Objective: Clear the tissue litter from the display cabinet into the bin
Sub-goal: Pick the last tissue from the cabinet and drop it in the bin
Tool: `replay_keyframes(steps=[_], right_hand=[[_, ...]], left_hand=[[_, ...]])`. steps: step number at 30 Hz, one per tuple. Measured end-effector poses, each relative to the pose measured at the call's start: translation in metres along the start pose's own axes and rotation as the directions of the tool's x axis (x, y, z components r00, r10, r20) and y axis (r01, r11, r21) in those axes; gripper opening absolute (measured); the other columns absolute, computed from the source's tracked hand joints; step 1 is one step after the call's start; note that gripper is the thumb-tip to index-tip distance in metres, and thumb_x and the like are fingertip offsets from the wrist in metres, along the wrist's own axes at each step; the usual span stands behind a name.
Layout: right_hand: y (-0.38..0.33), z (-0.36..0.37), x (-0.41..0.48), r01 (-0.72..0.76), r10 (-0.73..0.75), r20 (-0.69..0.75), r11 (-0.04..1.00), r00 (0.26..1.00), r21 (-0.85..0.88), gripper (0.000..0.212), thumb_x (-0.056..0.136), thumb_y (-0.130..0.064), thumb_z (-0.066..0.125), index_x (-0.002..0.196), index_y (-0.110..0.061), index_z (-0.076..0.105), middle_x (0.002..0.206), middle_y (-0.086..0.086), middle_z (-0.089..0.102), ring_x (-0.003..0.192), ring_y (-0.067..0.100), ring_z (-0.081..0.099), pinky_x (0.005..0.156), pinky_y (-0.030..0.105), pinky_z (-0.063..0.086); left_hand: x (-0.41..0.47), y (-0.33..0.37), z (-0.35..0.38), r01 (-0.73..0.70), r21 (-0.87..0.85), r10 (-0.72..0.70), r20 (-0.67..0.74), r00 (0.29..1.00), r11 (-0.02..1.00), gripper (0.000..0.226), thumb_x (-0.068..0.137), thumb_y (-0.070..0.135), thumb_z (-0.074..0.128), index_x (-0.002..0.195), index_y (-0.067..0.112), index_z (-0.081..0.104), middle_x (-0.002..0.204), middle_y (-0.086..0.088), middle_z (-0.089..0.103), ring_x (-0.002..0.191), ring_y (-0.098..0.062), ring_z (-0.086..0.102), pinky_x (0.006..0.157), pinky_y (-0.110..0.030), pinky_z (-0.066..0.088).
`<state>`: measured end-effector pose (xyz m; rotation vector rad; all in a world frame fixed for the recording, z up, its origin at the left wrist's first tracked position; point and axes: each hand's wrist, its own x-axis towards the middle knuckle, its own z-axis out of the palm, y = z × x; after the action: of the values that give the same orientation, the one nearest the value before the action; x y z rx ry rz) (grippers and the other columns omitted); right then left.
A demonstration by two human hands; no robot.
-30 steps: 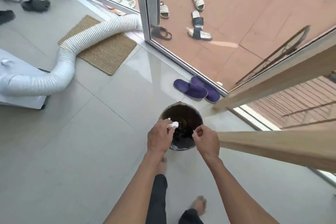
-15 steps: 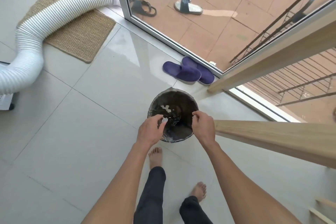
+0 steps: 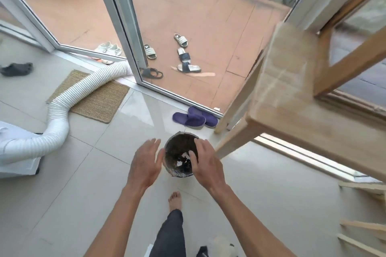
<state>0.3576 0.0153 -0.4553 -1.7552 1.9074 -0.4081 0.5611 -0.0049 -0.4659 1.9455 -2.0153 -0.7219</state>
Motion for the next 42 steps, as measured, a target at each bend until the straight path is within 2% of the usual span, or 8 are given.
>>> replay_keyframes(steps=[6,10,15,24,29,32,36,42], right_hand=[[-0.011,-0.09,-0.087,0.185,-0.179,-0.309,0.983,0.934,-0.011,0.049,0.102,-0.041,0.044,0.145,-0.018,0.049,0.147,0.0,0.05,0.135,0.02,0.048,0.107,0.035,0.047],[0.016,-0.169,-0.126,0.195,-0.16,-0.547,0.981,0.821,0.006,0.046,0.101,-0.038,0.047,0.143,-0.019,0.052,0.141,0.001,0.054,0.131,0.018,0.05,0.106,0.031,0.046],[0.073,-0.238,-0.14,0.046,-0.008,-0.706,0.998,0.709,0.036,0.042,0.102,-0.036,0.044,0.138,-0.017,0.056,0.133,0.003,0.057,0.126,0.02,0.053,0.106,0.036,0.047],[0.141,-0.289,-0.096,-0.175,0.177,-0.787,0.981,0.591,0.089,0.036,0.1,-0.035,0.05,0.129,-0.016,0.061,0.119,0.005,0.06,0.107,0.026,0.062,0.085,0.038,0.056],[0.154,-0.31,-0.053,-0.275,0.289,-0.775,0.949,0.562,0.154,0.034,0.096,-0.028,0.061,0.129,-0.019,0.063,0.121,0.005,0.065,0.099,0.028,0.069,0.077,0.038,0.058],[0.162,-0.321,-0.032,-0.318,0.301,-0.785,0.937,0.541,0.14,0.031,0.096,-0.029,0.063,0.125,-0.017,0.066,0.116,0.005,0.068,0.095,0.029,0.07,0.074,0.04,0.06],[0.168,-0.322,-0.02,-0.344,0.295,-0.8,0.931,0.523,0.119,0.026,0.094,-0.028,0.067,0.118,-0.019,0.07,0.104,0.001,0.069,0.085,0.026,0.07,0.066,0.036,0.058],[0.168,-0.321,-0.014,-0.353,0.344,-0.807,0.918,0.48,0.181,0.016,0.092,-0.028,0.071,0.104,-0.02,0.076,0.092,-0.004,0.067,0.078,0.023,0.067,0.062,0.028,0.046]], left_hand=[[-0.044,0.069,-0.07,-0.236,0.141,0.259,-0.178,0.949,0.961,0.057,0.098,0.046,0.031,0.143,0.016,0.048,0.149,-0.008,0.046,0.141,-0.025,0.036,0.116,-0.042,0.03],[-0.048,0.145,-0.086,-0.375,0.105,0.39,-0.269,0.881,0.921,0.053,0.099,0.044,0.034,0.142,0.017,0.049,0.149,-0.006,0.046,0.141,-0.023,0.037,0.113,-0.039,0.032],[-0.032,0.255,-0.074,-0.544,-0.047,0.508,-0.298,0.808,0.837,0.052,0.101,0.046,0.033,0.144,0.02,0.047,0.149,-0.002,0.047,0.138,-0.02,0.041,0.112,-0.04,0.037],[0.026,0.385,-0.02,-0.679,-0.181,0.645,-0.216,0.733,0.712,0.055,0.101,0.036,0.045,0.151,0.017,0.031,0.154,-0.004,0.038,0.14,-0.018,0.038,0.111,-0.031,0.033],[0.052,0.427,0.001,-0.699,-0.327,0.635,-0.293,0.715,0.636,0.069,0.1,0.031,0.049,0.156,0.021,0.009,0.161,-0.004,0.024,0.141,-0.021,0.035,0.106,-0.033,0.038],[0.067,0.442,0.013,-0.662,-0.398,0.577,-0.325,0.749,0.636,0.078,0.098,0.033,0.052,0.157,0.018,0.002,0.163,-0.003,0.017,0.144,-0.019,0.028,0.107,-0.031,0.035],[0.077,0.449,0.026,-0.654,-0.469,0.532,-0.382,0.756,0.593,0.072,0.1,0.026,0.051,0.157,0.017,0.006,0.16,0.006,0.017,0.144,-0.008,0.024,0.112,-0.025,0.03],[0.085,0.453,0.033,-0.657,-0.502,0.498,-0.429,0.754,0.563,0.057,0.102,0.012,0.044,0.154,0.01,0.021,0.154,0.008,0.028,0.14,-0.017,0.036,0.107,-0.009,0.029]])
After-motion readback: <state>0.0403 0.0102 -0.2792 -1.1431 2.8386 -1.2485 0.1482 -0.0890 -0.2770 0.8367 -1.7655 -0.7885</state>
